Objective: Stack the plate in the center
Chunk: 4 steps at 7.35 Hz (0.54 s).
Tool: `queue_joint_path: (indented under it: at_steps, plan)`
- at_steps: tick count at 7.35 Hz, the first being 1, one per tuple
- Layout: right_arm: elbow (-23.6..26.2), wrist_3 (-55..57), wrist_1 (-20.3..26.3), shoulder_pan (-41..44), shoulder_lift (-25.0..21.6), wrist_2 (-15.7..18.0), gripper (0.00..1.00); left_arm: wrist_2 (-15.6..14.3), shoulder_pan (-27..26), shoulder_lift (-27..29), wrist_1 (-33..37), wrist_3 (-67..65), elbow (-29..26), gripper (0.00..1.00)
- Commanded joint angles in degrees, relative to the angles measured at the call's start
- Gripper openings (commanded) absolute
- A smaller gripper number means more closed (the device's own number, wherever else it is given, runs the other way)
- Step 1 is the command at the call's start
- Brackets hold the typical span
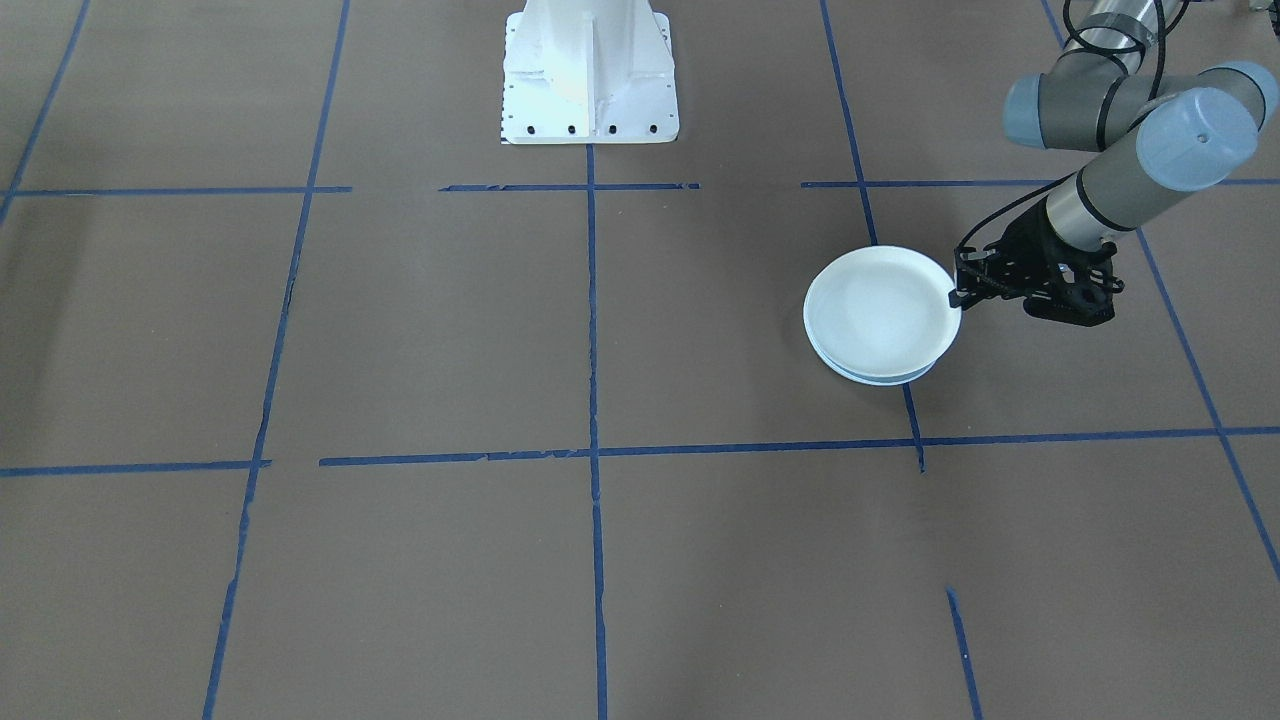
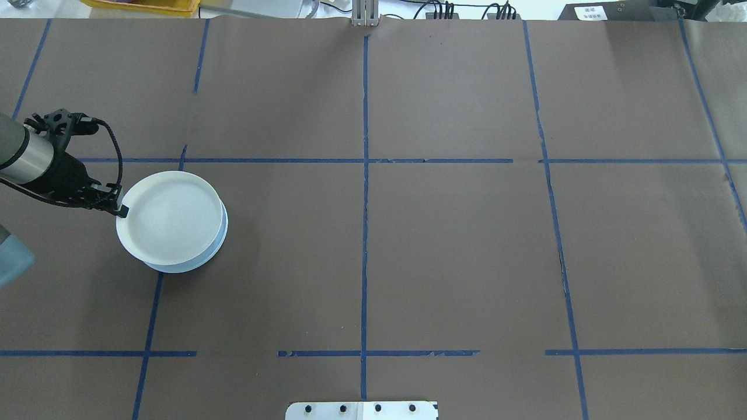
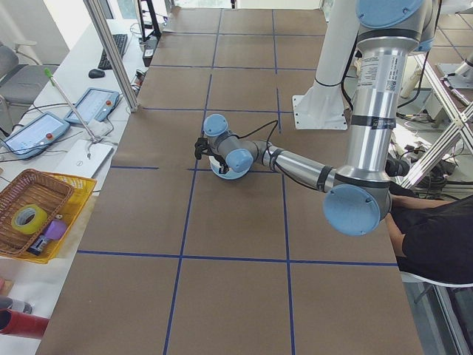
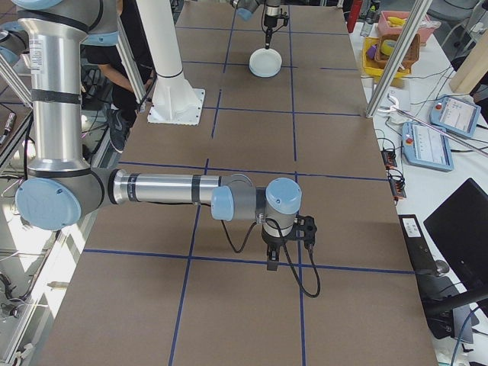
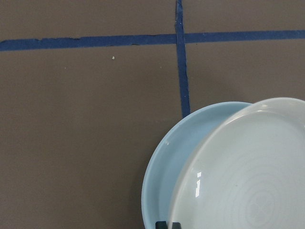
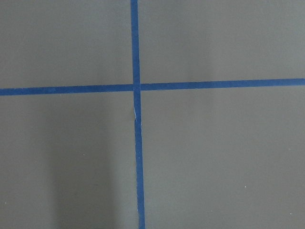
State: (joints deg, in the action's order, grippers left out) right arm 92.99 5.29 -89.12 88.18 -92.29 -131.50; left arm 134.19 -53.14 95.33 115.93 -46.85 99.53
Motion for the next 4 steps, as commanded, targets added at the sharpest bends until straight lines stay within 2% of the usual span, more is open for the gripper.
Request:
queue_joint_path:
  at_steps: [1,2,4]
  plan:
    - [0.0,0.1,0.0,0.0,0.0,-0.1,1.00,0.1,-1.3,0.0,0.0,0.2,0.2,1.00]
    - [0.0,0.0,0.0,0.0,0.0,-0.1,1.00,-0.3,-2.0,0.5,-0.2,0.3,0.4,1.00]
    - [0.0,0.1,0.0,0.0,0.0,0.0,1.00,-0.7,-8.3,0.6,-0.4,7.2,2.0,1.00]
